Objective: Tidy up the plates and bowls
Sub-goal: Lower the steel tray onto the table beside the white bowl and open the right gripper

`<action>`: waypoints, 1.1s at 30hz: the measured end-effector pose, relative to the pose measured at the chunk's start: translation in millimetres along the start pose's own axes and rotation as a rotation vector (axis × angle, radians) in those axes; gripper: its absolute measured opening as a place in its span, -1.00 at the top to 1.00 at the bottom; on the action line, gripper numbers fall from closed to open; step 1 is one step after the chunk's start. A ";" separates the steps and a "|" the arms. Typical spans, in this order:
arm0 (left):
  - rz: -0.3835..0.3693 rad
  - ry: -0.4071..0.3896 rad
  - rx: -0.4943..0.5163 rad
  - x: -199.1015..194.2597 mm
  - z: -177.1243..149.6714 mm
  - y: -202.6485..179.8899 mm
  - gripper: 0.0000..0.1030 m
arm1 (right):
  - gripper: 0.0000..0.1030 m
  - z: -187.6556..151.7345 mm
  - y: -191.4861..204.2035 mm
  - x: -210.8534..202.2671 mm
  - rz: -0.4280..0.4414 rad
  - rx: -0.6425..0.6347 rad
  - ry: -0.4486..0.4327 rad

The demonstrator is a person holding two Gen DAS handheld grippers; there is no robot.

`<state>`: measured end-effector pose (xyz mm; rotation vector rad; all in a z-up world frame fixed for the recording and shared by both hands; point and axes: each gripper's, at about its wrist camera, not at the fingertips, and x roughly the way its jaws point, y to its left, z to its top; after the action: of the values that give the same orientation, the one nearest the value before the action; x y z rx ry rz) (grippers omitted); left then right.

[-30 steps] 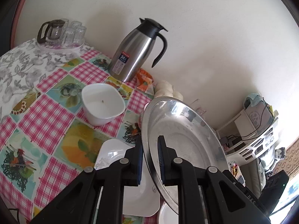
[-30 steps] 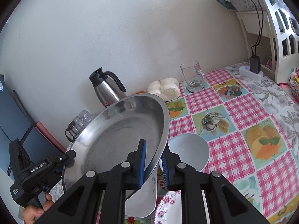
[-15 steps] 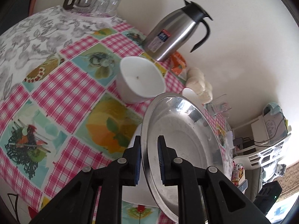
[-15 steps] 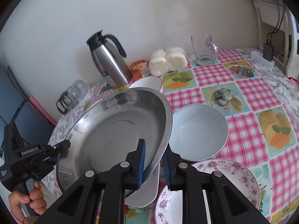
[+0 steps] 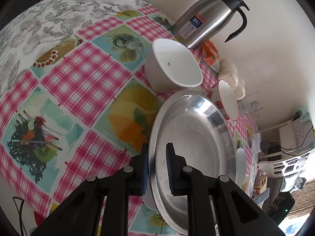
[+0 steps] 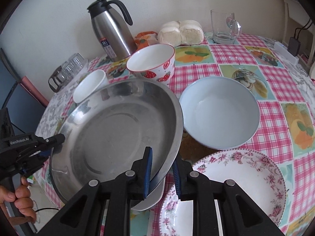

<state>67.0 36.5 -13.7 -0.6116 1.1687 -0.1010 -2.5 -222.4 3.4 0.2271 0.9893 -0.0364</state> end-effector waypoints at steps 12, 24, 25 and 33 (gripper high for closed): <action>0.059 0.102 -0.014 14.6 -7.4 4.7 0.70 | 0.56 -3.4 -2.2 11.7 -0.050 -0.020 0.071; 0.056 0.122 -0.021 16.5 -13.9 6.9 0.70 | 0.56 -7.2 -2.5 8.3 -0.068 -0.015 0.093; 0.054 0.122 -0.023 16.4 -13.7 7.2 0.70 | 0.56 -7.5 -2.5 8.1 -0.068 -0.014 0.094; 0.041 0.132 -0.045 15.6 -15.7 11.9 0.70 | 0.56 -8.7 -1.4 7.8 -0.067 -0.016 0.103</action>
<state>56.6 34.2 -36.5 -0.6281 1.3134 -0.0815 -5.5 -221.4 -8.0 0.1825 1.0989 -0.0781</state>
